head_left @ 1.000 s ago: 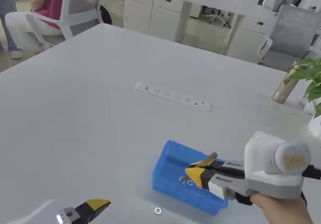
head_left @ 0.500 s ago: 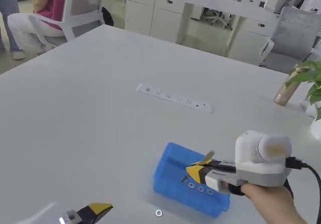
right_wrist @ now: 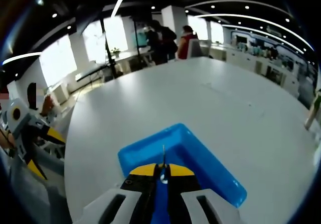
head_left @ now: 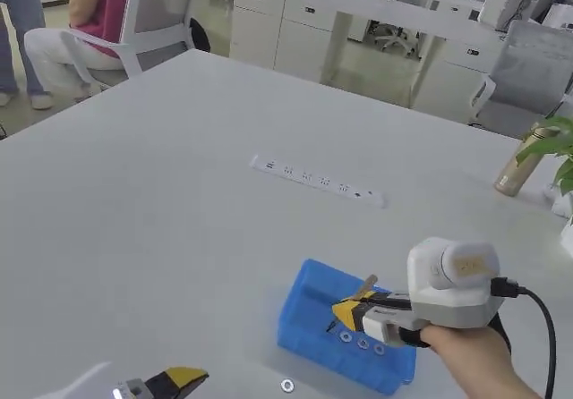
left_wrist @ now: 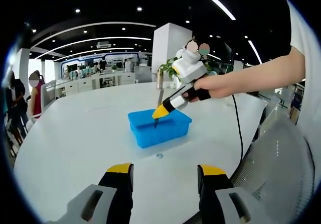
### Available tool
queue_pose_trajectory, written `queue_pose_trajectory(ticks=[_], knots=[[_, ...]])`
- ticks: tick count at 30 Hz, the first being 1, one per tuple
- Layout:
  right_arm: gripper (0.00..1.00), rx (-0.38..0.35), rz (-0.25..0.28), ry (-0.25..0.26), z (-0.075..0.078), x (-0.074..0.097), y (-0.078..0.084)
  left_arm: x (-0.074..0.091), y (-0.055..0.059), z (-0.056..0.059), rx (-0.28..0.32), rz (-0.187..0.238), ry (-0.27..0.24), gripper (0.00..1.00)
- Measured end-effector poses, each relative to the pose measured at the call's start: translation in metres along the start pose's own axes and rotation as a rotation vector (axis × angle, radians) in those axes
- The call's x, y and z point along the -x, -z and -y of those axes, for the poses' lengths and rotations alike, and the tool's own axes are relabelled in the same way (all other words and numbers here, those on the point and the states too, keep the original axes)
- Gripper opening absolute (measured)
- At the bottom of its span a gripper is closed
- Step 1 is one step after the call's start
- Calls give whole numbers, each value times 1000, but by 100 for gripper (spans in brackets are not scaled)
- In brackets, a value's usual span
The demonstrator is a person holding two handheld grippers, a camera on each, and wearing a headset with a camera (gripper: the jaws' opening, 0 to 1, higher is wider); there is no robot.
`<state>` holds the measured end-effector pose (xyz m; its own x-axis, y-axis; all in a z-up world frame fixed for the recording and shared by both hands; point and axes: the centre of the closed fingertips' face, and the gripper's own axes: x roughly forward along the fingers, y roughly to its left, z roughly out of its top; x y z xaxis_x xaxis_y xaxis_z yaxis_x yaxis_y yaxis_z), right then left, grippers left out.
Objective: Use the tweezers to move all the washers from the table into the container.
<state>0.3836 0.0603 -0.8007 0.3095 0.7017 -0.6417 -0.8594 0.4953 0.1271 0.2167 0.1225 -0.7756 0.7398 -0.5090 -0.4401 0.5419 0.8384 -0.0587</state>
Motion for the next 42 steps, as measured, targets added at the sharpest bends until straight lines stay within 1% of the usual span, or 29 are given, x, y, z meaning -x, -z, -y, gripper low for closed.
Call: queue_pose_trajectory(ticks=[5, 9, 13, 14, 17, 20, 23, 26, 29, 33, 36, 39, 42], knots=[[3, -5, -21, 9, 9, -7, 4, 0, 0, 0, 1, 0, -1, 50], [3, -14, -27, 12, 16, -9, 7, 0, 1, 0, 0, -6, 2, 49], [3, -16, -34, 13, 18, -12, 10, 0, 2, 2, -2, -12, 10, 47], [3, -24, -22, 14, 16, -11, 8, 0, 2, 2, -3, -14, 11, 47], [3, -24, -27, 14, 14, -10, 9, 0, 2, 2, -3, -14, 12, 47], [4, -17, -29, 20, 12, -7, 9, 0, 3, 2, -4, -17, 11, 47], [4, -23, -20, 18, 10, -4, 8, 0, 3, 2, -3, -18, 10, 46], [4, -31, -11, 20, 13, 0, 10, 0, 3, 2, -4, -18, 11, 46], [4, -40, 6, 22, 12, 6, 8, 0, 4, 2, -6, -23, 11, 46], [4, -63, 63, 24, 7, 19, -1, 0, 4, 2, -5, -24, 14, 46], [4, -61, 106, 24, 2, 29, -9, -1, 4, 3, -5, -23, 17, 46], [4, -40, 160, 20, -6, 39, -21, -1, 5, 3, -5, -26, 20, 45], [4, -15, 186, 10, -13, 43, -28, -1, 5, 4, -6, -26, 25, 45]])
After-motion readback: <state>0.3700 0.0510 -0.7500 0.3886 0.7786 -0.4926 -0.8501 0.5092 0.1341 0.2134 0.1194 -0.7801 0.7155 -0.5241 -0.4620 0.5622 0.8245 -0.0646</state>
